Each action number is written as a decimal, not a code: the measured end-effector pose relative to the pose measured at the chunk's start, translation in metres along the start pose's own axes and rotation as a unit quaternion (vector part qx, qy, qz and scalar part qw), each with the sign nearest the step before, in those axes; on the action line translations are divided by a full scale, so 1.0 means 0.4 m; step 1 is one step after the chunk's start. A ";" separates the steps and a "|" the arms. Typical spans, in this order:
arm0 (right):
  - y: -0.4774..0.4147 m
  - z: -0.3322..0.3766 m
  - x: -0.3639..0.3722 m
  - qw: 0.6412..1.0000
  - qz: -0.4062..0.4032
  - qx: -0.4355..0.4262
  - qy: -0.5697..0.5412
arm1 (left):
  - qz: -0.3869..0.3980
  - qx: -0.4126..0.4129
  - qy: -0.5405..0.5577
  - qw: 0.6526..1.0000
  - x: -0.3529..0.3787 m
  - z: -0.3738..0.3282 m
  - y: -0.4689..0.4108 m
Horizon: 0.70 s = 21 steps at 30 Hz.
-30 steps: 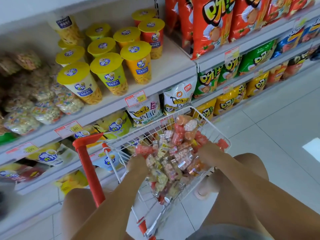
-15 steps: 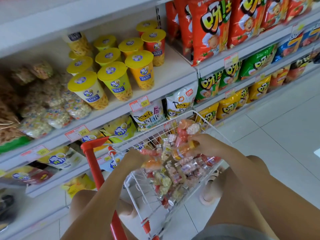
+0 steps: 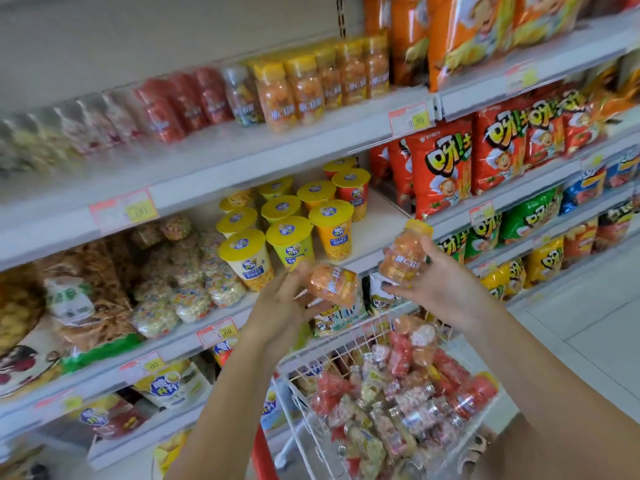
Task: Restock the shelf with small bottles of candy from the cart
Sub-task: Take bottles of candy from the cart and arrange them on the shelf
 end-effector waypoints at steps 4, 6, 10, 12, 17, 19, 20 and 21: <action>-0.001 0.050 0.062 0.999 0.005 -0.020 0.036 | 0.006 0.020 -0.009 1.000 0.047 -0.080 -0.012; -0.004 0.097 0.090 0.993 0.015 -0.055 0.107 | 0.014 0.062 -0.049 0.997 0.074 -0.137 -0.022; -0.016 0.213 0.141 0.969 0.013 -0.136 0.206 | 0.017 0.145 -0.126 0.981 0.126 -0.269 -0.054; -0.033 0.276 0.171 0.962 0.009 -0.174 0.211 | 0.022 0.175 -0.163 0.971 0.154 -0.337 -0.080; -0.087 0.449 0.254 0.912 -0.029 -0.309 0.269 | 0.025 0.271 -0.273 0.923 0.241 -0.537 -0.131; -0.113 0.520 0.285 0.877 -0.039 -0.362 0.313 | 0.018 0.328 -0.332 0.884 0.282 -0.620 -0.147; -0.128 0.553 0.299 0.858 -0.048 -0.387 0.334 | 0.018 0.345 -0.353 0.870 0.303 -0.654 -0.159; -0.143 0.583 0.312 0.841 -0.056 -0.407 0.352 | 0.020 0.355 -0.373 0.857 0.320 -0.681 -0.176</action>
Point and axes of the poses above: each hand's wrist, its own y-axis away from the middle knuckle, its own x-axis out of the palm, z = x × y, the point moved 7 cm from there along -y, towards the middle knuckle, and after that the axes turned 1 degree about y, right-handed, at the moved point
